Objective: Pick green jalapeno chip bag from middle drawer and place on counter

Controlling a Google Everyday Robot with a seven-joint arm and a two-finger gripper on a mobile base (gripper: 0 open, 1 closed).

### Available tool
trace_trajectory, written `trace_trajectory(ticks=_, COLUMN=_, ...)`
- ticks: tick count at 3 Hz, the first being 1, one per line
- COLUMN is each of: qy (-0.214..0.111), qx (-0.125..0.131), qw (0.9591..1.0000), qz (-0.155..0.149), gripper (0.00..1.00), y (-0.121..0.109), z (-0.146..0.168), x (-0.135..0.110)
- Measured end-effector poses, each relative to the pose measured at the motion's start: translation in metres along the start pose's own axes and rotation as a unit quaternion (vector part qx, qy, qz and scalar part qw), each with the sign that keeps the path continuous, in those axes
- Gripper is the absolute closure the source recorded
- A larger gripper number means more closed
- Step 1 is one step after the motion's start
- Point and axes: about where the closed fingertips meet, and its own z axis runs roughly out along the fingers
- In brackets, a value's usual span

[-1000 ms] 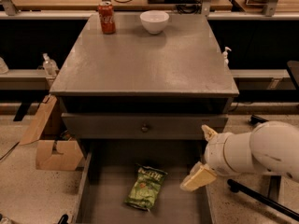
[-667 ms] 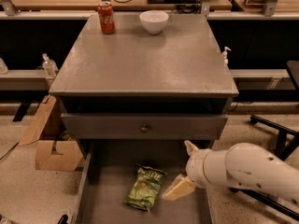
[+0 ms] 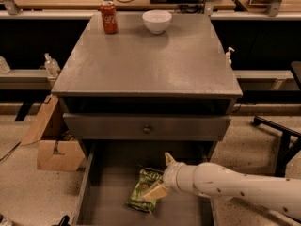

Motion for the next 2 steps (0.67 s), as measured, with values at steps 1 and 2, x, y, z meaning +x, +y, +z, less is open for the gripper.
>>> trace_trajectory(ticks=1, qy=-0.019, qx=0.022, qw=0.9995, qz=0.009, gripper=0.00, y=-0.018, z=0.055, x=-0.005)
trace_trajectory(ticks=2, qy=-0.005, qx=0.026, qw=0.9996, qz=0.012, gripper=0.00, y=-0.020, z=0.101, x=0.003)
